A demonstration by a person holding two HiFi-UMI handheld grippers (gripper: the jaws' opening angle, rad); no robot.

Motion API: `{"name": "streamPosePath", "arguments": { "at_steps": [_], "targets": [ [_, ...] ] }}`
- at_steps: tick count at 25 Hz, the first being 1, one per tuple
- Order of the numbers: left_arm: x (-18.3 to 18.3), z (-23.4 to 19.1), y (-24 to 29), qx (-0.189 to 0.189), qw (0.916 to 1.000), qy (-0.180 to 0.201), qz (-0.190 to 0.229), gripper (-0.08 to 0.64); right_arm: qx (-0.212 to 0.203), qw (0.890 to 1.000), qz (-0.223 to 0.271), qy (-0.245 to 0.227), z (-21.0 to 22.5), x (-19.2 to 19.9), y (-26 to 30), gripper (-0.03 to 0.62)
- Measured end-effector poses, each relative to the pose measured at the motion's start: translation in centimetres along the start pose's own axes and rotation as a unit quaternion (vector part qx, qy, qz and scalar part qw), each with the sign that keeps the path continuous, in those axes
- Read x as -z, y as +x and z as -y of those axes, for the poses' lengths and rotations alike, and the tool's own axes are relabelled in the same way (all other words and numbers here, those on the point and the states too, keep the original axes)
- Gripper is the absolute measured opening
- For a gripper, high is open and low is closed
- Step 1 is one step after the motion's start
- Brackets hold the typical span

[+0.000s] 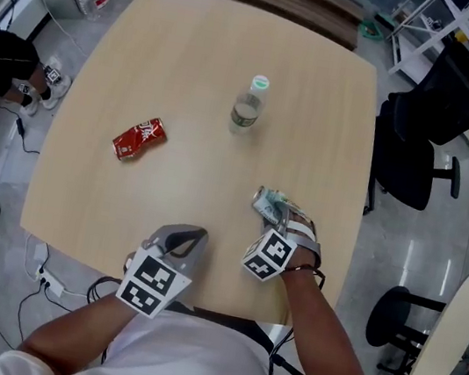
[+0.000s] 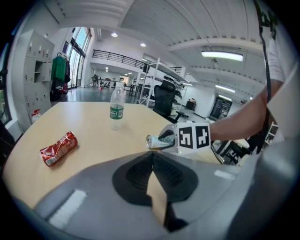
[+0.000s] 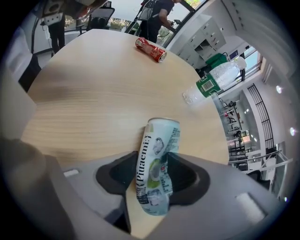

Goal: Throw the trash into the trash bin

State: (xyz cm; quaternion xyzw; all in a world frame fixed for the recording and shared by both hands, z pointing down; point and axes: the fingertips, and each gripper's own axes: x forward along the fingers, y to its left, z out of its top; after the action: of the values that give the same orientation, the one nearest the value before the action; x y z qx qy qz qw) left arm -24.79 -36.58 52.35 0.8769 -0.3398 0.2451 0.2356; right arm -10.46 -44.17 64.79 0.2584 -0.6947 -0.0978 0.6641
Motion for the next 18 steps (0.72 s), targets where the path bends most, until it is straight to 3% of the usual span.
{"name": "streamPosePath", "arguments": {
  "at_steps": [5,12,18],
  "targets": [
    [-0.3,0.0,-0.1,-0.002,1.0,-0.003,0.004,0.009,-0.003,1.0,0.004,0.011,0.4,0.1,-0.2,0.177],
    [-0.5,0.0,-0.4,-0.002,1.0,0.001,0.009,0.009,0.025,0.999,0.024,0.011,1.2,-0.7,-1.2,0.114],
    [-1.0,-0.1,-0.6,0.006,0.9998,0.01,0.018,0.009,0.039,0.996,0.046,0.062,2.3,-1.5,-2.8,0.109]
  ]
}}
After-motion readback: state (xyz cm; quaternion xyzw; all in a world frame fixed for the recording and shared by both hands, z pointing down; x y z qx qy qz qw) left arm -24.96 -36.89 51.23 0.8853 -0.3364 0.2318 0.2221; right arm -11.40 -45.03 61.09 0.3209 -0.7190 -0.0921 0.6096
